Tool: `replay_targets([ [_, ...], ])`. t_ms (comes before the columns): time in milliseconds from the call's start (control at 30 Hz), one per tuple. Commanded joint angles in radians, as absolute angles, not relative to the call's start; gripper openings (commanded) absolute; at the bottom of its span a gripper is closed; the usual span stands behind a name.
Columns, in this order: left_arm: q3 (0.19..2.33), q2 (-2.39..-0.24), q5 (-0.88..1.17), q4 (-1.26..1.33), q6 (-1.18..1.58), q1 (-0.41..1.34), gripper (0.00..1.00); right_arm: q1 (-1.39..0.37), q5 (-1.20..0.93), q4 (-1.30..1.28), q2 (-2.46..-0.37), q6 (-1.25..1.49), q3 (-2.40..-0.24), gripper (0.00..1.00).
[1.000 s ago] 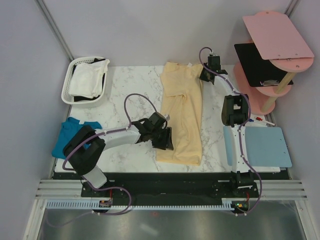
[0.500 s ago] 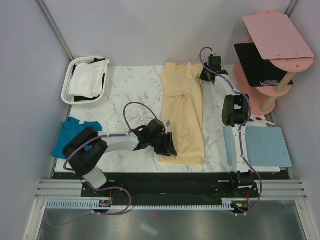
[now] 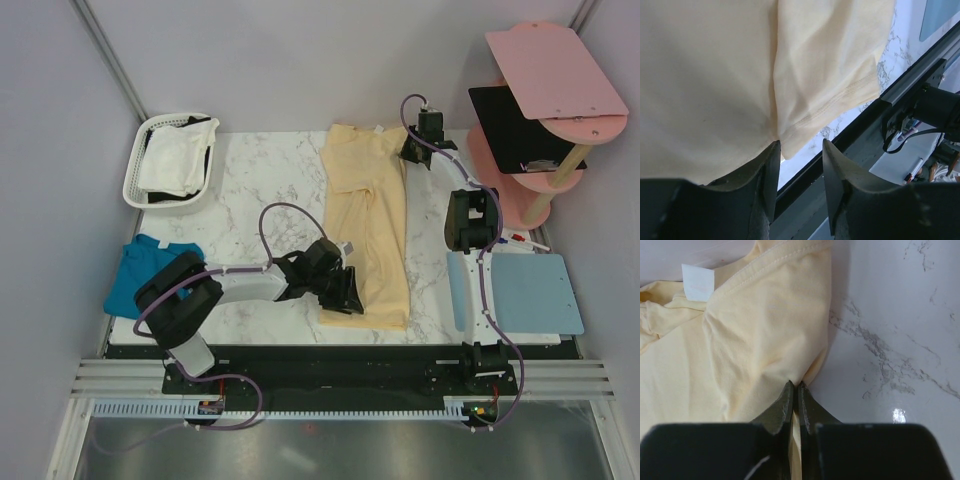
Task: Fold and stack the t-shirts
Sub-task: Fold the tshirt
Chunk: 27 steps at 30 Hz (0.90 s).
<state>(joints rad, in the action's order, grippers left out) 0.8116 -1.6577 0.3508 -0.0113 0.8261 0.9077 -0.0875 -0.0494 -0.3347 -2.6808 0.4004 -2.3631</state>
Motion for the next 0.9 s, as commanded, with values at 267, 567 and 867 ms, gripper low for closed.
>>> replay_targets([
  [267, 0.851, -1.709, 0.347, -0.037, 0.857, 0.93, 0.02, -0.077, -0.049, -0.359, -2.692, 0.41, -2.332, 0.1],
  [567, 0.827, -1.605, 0.295, -0.103, 0.851, 0.93, 0.02, -0.074, -0.057, -0.351, -2.692, 0.419, -2.319, 0.09],
  [867, 0.781, -1.542, 0.29, -0.129, 0.867, 0.933, 0.02, -0.075, -0.06, -0.345, -2.692, 0.428, -2.31, 0.1],
])
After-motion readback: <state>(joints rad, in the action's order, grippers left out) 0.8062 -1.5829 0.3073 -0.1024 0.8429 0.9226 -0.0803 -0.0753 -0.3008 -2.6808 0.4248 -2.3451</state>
